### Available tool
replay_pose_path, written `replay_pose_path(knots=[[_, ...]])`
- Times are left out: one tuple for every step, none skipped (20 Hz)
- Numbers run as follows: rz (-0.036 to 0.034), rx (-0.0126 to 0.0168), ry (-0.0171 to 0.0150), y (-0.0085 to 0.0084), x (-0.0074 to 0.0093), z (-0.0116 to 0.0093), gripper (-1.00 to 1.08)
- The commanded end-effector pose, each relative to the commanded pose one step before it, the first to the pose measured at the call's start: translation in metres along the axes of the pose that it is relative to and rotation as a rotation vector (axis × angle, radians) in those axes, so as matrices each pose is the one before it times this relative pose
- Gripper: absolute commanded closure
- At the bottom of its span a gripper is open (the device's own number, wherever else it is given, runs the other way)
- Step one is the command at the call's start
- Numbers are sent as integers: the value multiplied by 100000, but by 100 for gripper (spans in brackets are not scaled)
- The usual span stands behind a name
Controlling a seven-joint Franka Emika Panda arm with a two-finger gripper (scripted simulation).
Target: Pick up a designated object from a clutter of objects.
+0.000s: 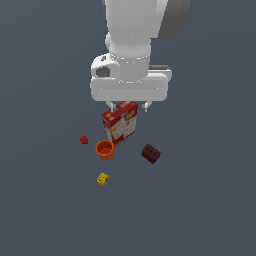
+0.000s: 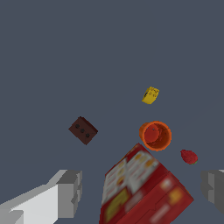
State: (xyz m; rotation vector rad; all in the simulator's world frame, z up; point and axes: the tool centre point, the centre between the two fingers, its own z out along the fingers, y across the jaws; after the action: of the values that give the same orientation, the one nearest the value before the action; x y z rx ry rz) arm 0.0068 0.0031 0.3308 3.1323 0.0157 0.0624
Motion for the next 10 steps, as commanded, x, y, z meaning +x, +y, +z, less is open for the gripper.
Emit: replay_pose_path(knots=[[0,0,0,1,0,0,-92],[0,0,0,-54,-14,-10,-92],[188,157,-146,-6,3,54,-92],[233,194,-180,-74,-14,55,-92],[323,268,-249,-105,-20,74,-92],[415,342,-319,-135,-26,93,-92],[434,354,-332,-141,-28,92,-92],[338,270,-256,-116,-23,65,-92],[245,189,-181,-86,-18,41,-92],[153,112,-109,-53,-10,20,-92]])
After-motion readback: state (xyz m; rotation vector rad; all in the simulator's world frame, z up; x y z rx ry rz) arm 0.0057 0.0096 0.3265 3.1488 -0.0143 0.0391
